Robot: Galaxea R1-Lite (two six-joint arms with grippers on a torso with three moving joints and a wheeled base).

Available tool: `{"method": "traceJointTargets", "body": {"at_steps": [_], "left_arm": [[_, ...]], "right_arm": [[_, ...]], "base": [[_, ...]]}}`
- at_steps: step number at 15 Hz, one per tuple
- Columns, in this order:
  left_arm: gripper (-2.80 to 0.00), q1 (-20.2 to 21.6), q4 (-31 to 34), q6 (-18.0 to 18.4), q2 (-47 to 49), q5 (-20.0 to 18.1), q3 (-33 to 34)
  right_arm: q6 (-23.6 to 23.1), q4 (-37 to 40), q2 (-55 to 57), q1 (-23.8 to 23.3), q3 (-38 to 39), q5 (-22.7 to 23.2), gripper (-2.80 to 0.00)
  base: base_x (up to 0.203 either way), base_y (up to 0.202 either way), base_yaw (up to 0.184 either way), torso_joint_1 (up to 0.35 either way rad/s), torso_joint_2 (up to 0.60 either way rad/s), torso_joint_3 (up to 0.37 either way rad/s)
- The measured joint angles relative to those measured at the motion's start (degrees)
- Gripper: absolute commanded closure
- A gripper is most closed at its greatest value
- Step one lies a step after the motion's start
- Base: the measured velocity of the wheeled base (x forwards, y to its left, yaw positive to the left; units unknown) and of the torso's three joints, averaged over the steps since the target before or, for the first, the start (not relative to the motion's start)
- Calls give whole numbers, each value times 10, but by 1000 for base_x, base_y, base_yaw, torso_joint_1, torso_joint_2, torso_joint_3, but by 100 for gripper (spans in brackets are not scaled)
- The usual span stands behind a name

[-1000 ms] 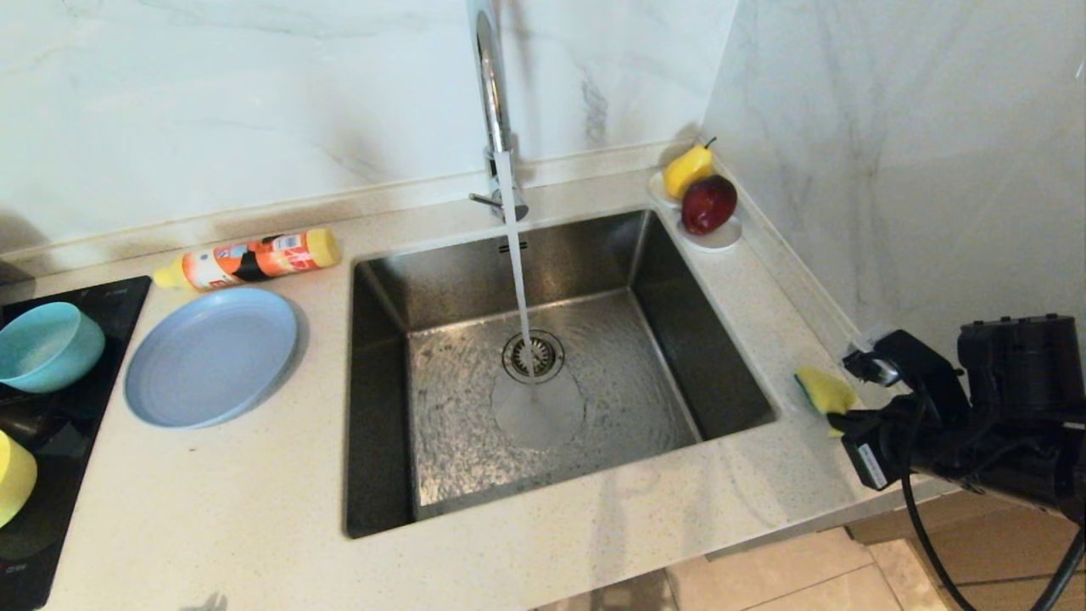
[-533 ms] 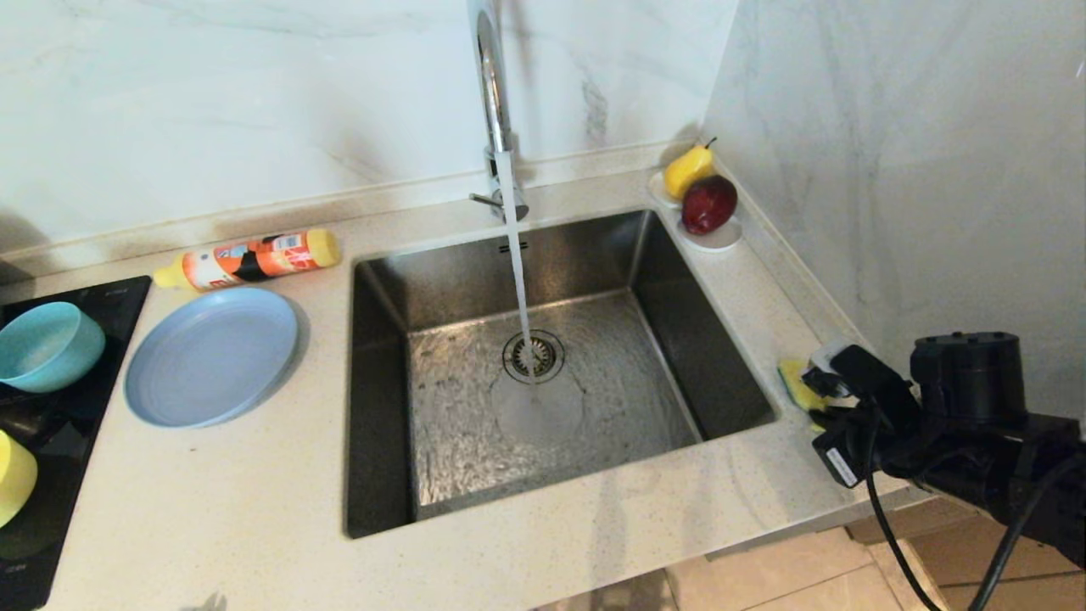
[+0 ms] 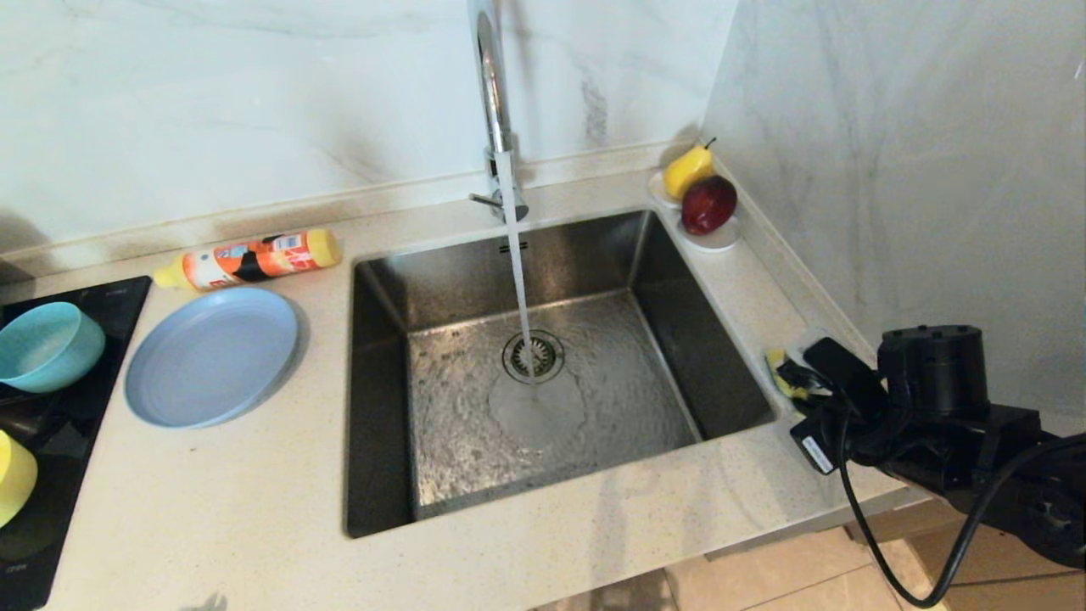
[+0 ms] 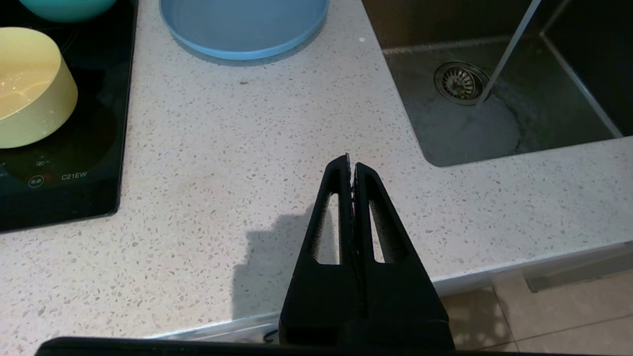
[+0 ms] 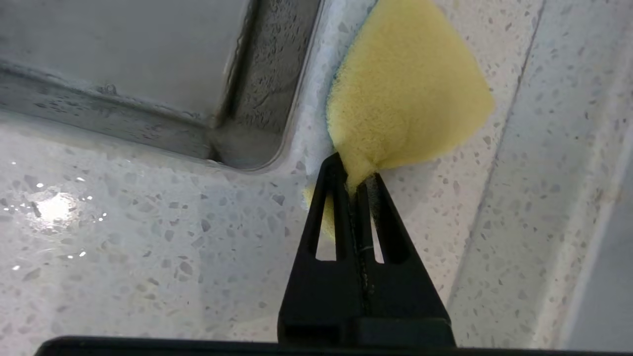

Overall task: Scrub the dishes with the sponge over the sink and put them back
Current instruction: Put down the sponge

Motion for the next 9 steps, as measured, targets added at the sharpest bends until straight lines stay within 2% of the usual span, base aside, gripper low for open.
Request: {"method": "traceJointTargets", "body": {"at_steps": [1,9], "left_arm": [[0,0,0,0,0,0,0],[0,0,0,0,0,0,0]], "right_arm": [[-1,0,0,1,0,-2,-280],[-13,11,-12,15,3,-24,-280]], "base": [[0,0,0,0,0,0],[0,0,0,0,0,0]]}}
